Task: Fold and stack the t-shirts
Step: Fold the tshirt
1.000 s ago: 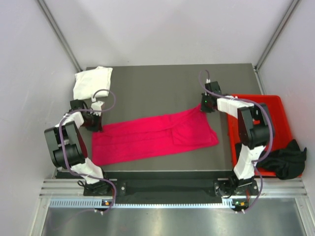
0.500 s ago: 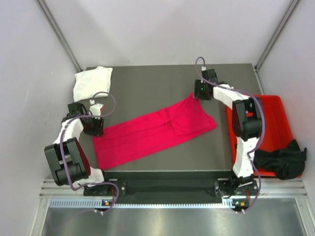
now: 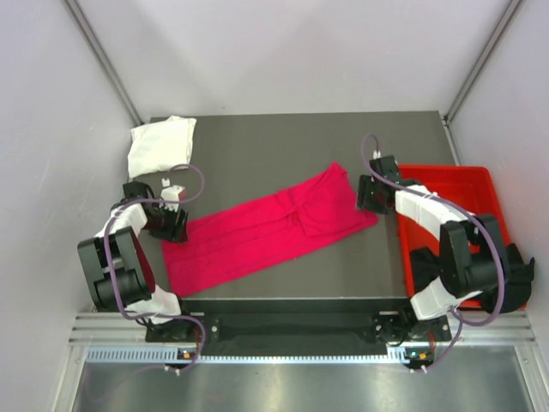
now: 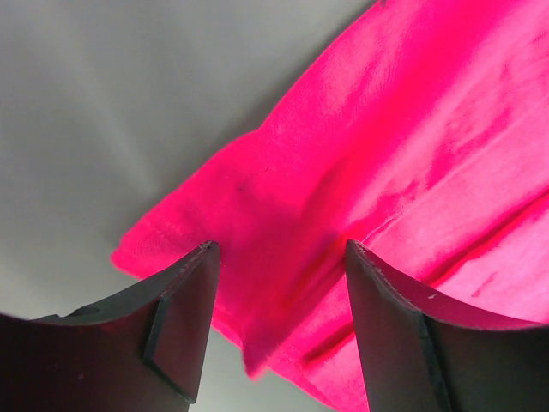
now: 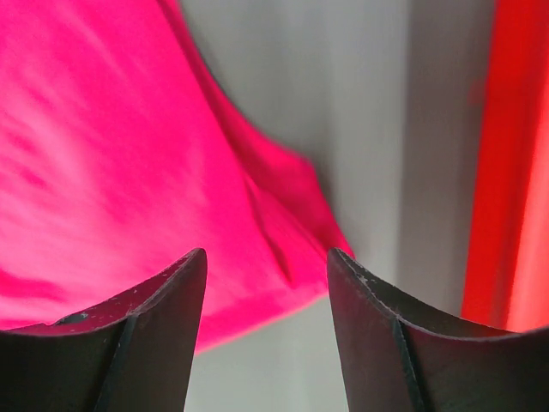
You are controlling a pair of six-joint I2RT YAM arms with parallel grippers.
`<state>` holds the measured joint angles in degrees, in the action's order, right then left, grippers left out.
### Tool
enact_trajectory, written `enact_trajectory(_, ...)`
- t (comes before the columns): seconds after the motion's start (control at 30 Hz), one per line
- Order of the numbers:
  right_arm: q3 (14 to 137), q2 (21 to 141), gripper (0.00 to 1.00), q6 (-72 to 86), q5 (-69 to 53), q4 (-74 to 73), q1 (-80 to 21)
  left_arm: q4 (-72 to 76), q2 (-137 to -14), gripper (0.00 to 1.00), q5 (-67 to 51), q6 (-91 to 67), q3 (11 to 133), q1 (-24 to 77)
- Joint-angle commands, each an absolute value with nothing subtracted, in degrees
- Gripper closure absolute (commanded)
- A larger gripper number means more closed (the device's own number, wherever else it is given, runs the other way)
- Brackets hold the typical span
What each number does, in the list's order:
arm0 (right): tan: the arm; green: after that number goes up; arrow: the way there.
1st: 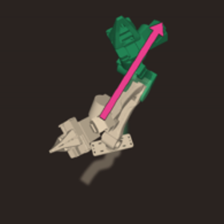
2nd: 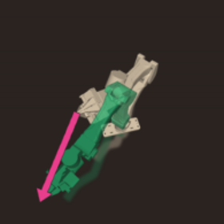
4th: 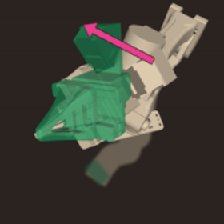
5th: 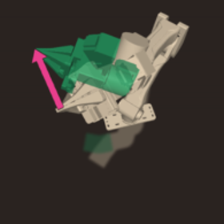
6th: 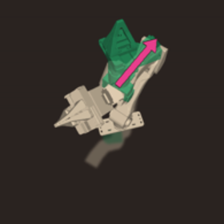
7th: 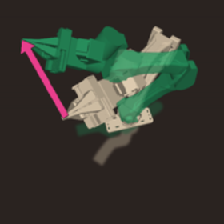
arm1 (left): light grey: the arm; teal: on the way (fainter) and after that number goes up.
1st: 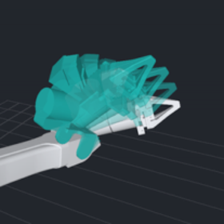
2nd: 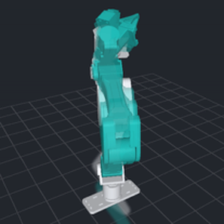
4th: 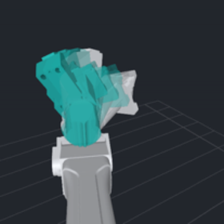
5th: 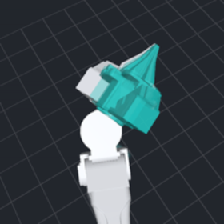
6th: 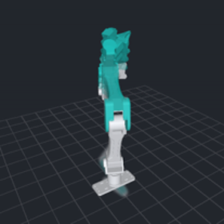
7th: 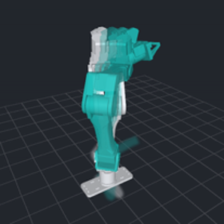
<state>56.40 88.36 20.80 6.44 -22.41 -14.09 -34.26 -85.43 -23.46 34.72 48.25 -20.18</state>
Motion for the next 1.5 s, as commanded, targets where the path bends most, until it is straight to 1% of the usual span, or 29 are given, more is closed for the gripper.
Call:
enact_trajectory(0.0,54.67,90.86,0.42,22.41,6.42,-21.01,-13.8,-32.7,-86.66,0.34,-24.08,36.12,48.43,-19.95)
enact_trajectory(0.1,55.11,93.24,0.43,22.5,7.12,-20.83,-13.62,-33.04,-85.26,0.34,-24.08,36.3,47.55,-19.86)
enact_trajectory(0.17,54.85,95.09,0.5,22.41,7.03,-20.39,-13.45,-33.57,-83.25,0.33,-24.52,36.83,47.2,-19.78)
enact_trajectory(0.2,54.67,96.14,0.64,22.41,6.86,-20.13,-13.45,-33.84,-82.71,0.33,-24.7,37.09,46.94,-19.86)
enact_trajectory(0.27,54.58,96.85,0.78,22.24,6.07,-19.87,-13.45,-34.36,-81.13,0.32,-24.7,37.0,47.02,-19.78)
enact_trajectory(0.3,54.58,97.46,0.89,22.15,5.28,-19.25,-13.45,-34.54,-80.86,0.33,-24.7,37.09,47.54,-19.78)
enact_trajectory(0.33,55.02,97.73,0.94,21.71,5.01,-19.07,-13.45,-35.5,-80.69,0.32,-24.78,37.0,47.81,-19.78)
enact_trajectory(0.4,56.42,99.74,1.0,21.01,4.31,-19.07,-12.48,-36.82,-80.33,0.32,-25.13,36.91,49.12,-19.86)
enact_trajectory(0.47,60.98,102.29,1.0,20.04,3.26,-19.42,-10.38,-39.02,-80.25,0.32,-26.27,37.0,50.01,-19.86)
enact_trajectory(0.5,65.43,105.52,1.0,19.69,1.16,-20.03,-9.68,-39.81,-79.98,0.32,-26.63,36.83,50.71,-19.86)
enact_trajectory(0.57,70.9,109.14,1.0,19.78,0.35,-20.65,-8.18,-41.91,-78.84,0.31,-28.47,37.0,51.15,-19.86)
enact_trajectory(0.6,77.28,113.16,1.0,20.21,0.35,-21.61,-7.74,-42.45,-78.4,0.23,-29.0,37.26,51.5,-19.69)
enact_trajectory(0.63,80.82,115.47,1.0,20.74,0.35,-22.14,-7.21,-43.15,-77.79,0.18,-29.96,37.35,51.68,-19.69)
enact_trajectory(0.67,84.51,117.84,1.0,21.26,-1.13,-22.93,-6.95,-43.59,-77.61,0.18,-30.23,37.27,51.68,-19.17)
enact_trajectory(0.7,91.95,122.65,1.0,22.23,-1.93,-24.59,-6.86,-44.29,-77.35,0.18,-30.5,37.27,51.68,-18.81)
enact_trajectory(0.73,95.85,125.04,1.0,22.76,-2.89,-25.74,-6.94,-44.47,-77.26,0.18,-30.32,37.09,51.51,-18.37)
enact_trajectory(0.77,99.63,127.42,1.0,23.37,-4.9,-26.53,-6.94,-44.47,-77.08,0.18,-29.97,36.83,51.07,-17.06)
enact_trajectory(0.8,106.63,131.97,1.0,24.51,-6.05,-27.67,-7.12,-44.39,-76.99,0.18,-29.71,36.48,50.72,-16.18)
enact_trajectory(0.87,113.87,136.47,1.0,25.57,-7.64,-29.52,-7.38,-44.12,-76.73,0.18,-28.75,36.47,49.49,-13.03)
enact_trajectory(0.9,120.61,140.67,1.0,26.19,-8.08,-31.1,-7.47,-43.86,-76.64,0.18,-28.39,36.21,49.13,-11.88)
enact_trajectory(1.0,130.04,147.19,1.0,28.29,-9.05,-30.68,-7.65,-42.28,-76.12,0.18,-27.07,35.43,47.99,-7.48)
enact_trajectory(1.07,132.88,149.23,1.0,29.79,-9.32,-29.1,-7.56,-41.22,-76.11,0.17,-26.98,35.24,47.81,-5.03)
enact_trajectory(1.13,135.35,150.38,0.91,31.11,-9.4,-27.08,-7.47,-41.05,-76.29,0.18,-26.89,34.98,47.9,-3.52)
enact_trajectory(1.17,135.7,150.21,0.85,31.29,-9.4,-26.55,-7.47,-40.78,-76.29,0.18,-26.89,34.81,47.81,-2.38)
enact_trajectory(1.2,136.05,149.16,0.68,31.03,-9.4,-25.93,-7.47,-40.69,-76.29,0.18,-26.98,34.72,47.64,-1.94)
enact_trajectory(1.3,135.53,144.69,0.49,28.67,-6.69,-27.06,-7.47,-39.2,-76.64,0.18,-26.72,34.72,46.32,-1.14)
enact_trajectory(1.37,134.13,141.61,0.45,26.64,-2.4,-28.29,-7.47,-37.37,-77.34,0.18,-25.67,34.45,45.36,-1.14)
enact_trajectory(1.4,131.25,138.11,0.44,25.24,-1.07,-28.21,-7.38,-36.57,-77.78,0.18,-25.14,34.11,45.0,-1.14)
enact_trajectory(1.47,126.94,134.49,0.43,24.79,1.13,-27.17,-6.86,-34.64,-79.18,0.18,-22.52,33.4,43.6,-1.06)
